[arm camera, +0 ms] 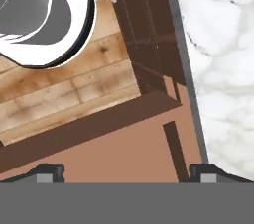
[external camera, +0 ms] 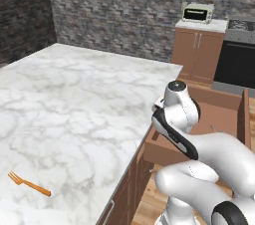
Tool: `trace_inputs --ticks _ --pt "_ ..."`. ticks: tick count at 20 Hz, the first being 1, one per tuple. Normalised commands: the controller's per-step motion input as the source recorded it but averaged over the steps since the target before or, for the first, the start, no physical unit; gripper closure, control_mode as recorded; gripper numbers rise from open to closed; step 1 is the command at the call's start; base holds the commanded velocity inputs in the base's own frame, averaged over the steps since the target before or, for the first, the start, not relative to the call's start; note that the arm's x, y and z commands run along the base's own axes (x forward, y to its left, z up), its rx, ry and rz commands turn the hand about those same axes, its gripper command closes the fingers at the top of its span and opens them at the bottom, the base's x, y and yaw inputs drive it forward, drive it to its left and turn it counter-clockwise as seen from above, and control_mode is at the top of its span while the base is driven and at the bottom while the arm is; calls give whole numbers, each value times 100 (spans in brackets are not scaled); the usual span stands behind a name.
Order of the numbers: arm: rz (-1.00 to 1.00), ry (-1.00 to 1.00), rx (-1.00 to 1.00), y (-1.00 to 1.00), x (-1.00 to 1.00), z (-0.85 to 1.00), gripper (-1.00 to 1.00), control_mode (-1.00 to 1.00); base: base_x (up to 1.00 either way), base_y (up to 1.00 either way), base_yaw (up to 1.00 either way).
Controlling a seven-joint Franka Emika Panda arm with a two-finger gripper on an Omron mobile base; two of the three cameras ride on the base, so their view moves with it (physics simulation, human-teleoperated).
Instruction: Organize the utensils by type. Pick up the wooden spoons from the counter and place them in the open cabinet. Then pick up the metallic utensils from the counter and place them in the open drawer.
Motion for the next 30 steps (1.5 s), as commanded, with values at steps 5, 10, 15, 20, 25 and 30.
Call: trace_inputs --ticks 5,10,15,20,25,30 --pt "36 -1 0 19 1 3 -100 -100 0 0 0" --pt "27 -9 -1 53 -2 0 -100 -100 0 0 0" --pt "26 -12 -3 57 -23 9 -100 -100 0 0 0" --pt "29 -12 -6 51 -53 17 -100 -100 0 0 0" --pt "29 -6 -15 52 -65 18 -100 -100 0 0 0" --pt "28 -7 -16 53 -72 13 -100 -100 0 0 0"
